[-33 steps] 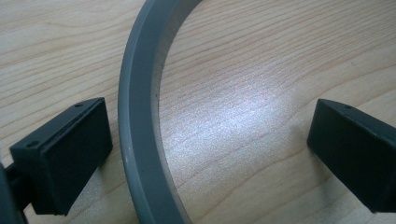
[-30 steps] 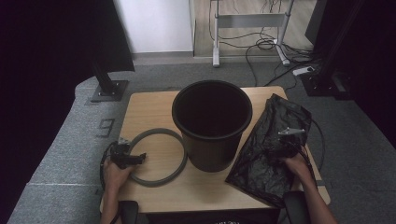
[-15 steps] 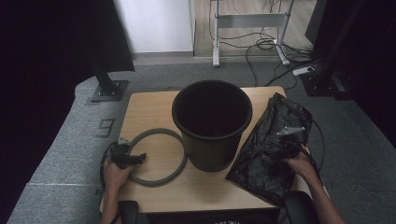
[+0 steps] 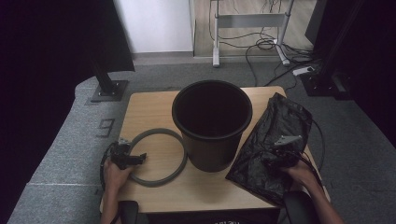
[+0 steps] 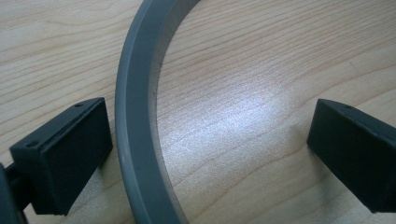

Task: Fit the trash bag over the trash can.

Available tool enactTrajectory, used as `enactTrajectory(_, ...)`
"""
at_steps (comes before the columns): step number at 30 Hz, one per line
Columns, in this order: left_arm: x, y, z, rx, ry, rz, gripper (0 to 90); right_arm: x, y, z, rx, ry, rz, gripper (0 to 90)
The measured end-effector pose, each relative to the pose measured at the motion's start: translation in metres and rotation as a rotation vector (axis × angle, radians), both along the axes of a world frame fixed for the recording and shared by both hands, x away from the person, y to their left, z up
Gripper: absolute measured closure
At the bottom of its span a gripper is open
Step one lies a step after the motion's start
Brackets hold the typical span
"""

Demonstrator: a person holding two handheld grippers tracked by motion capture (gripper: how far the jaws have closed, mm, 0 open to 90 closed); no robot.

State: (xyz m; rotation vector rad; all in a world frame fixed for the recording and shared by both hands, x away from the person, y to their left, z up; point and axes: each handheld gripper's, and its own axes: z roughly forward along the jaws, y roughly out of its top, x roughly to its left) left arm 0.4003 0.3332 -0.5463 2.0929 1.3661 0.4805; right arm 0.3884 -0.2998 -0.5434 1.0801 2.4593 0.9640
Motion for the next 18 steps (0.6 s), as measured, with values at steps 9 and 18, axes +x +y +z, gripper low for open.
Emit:
enactTrajectory(9,-0.001,-0.001,0.0,-0.001,-0.001,-0.004,0.0,-0.012,-0.002,0.003,0.006,0.012,0.019,88.8)
enactTrajectory(18,-0.001,-0.001,0.0,-0.002,-0.002,-0.004,0.0,-0.003,0.002,0.018,-0.061,0.069,-0.013,88.8)
